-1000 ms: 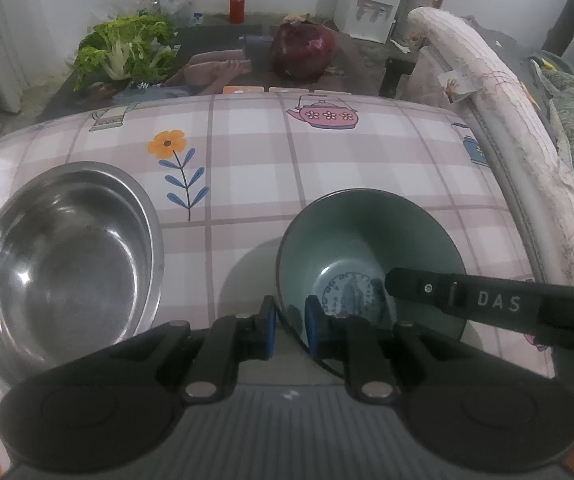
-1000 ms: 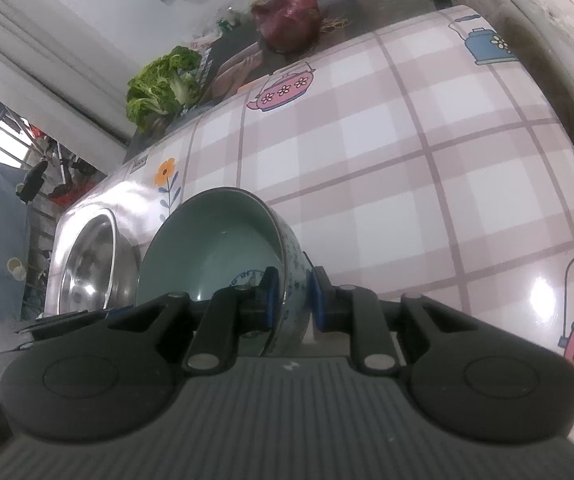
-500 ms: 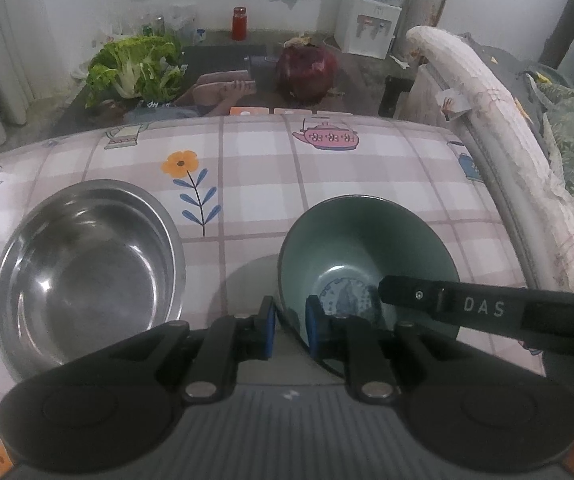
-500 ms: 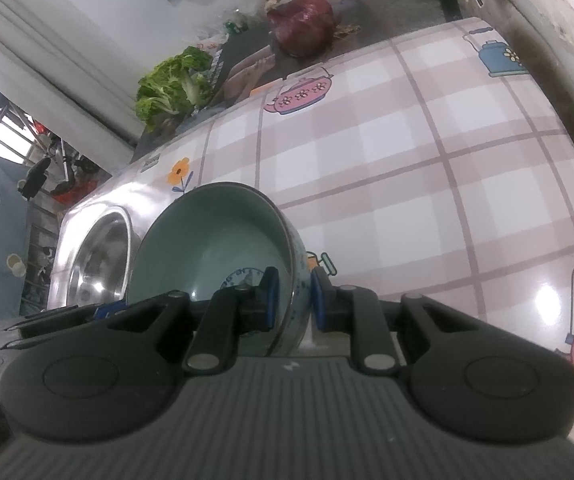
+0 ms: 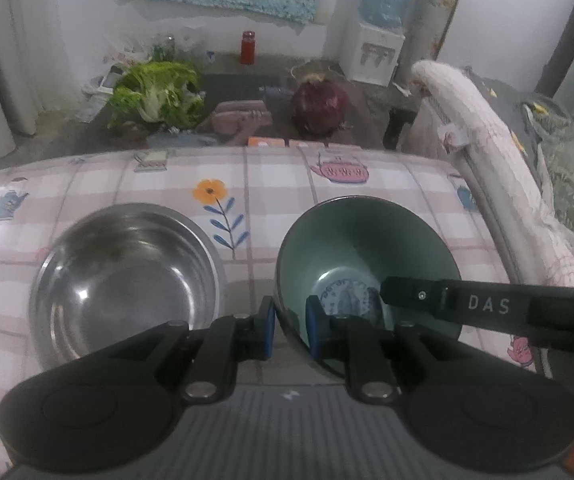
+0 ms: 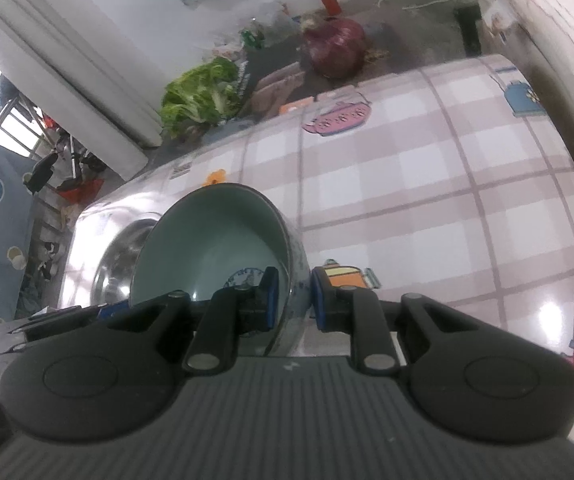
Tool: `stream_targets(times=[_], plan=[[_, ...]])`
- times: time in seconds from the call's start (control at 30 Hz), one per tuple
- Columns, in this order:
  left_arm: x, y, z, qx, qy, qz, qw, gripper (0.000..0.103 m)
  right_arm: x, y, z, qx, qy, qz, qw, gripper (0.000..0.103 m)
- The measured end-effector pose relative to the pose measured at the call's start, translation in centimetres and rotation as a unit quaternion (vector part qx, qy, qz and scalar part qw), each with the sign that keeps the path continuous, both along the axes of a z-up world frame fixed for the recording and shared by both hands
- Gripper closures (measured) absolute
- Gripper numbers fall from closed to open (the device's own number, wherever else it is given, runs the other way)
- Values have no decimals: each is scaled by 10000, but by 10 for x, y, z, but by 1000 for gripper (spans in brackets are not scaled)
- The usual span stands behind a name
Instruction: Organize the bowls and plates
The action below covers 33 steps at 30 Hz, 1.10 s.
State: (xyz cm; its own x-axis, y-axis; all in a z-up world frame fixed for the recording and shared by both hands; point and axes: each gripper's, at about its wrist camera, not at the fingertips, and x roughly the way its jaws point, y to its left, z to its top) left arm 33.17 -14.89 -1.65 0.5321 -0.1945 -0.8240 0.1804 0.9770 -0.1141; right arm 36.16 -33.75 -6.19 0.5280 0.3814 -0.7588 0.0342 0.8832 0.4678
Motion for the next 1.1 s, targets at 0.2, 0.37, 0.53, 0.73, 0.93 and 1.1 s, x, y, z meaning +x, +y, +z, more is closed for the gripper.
stream_targets(times=[0.2, 0.37, 0.53, 0.73, 0.93, 1.1], plan=[[-5, 28, 17, -123, -165, 202, 9996, 86, 4, 27, 18, -4, -127, 171, 9998, 85], [-8, 57, 28, -181, -256, 416, 9986, 86, 9, 56, 24, 19, -152, 364, 9992, 85], [-9, 85, 33, -119, -353, 611, 9974, 86, 15, 90, 25, 39, -130, 615, 9980, 85], [-2, 114, 25, 16, -229, 792, 9966, 86, 28, 125, 15, 107, -28, 823, 9965, 85], [9, 135, 2, 28, 33, 938, 9956, 86, 45, 148, -5, 35, 188, 964, 9952, 86], [19, 145, -19, 105, 273, 1054, 9940, 86, 54, 167, -18, -238, 217, 1124, 9931, 86]])
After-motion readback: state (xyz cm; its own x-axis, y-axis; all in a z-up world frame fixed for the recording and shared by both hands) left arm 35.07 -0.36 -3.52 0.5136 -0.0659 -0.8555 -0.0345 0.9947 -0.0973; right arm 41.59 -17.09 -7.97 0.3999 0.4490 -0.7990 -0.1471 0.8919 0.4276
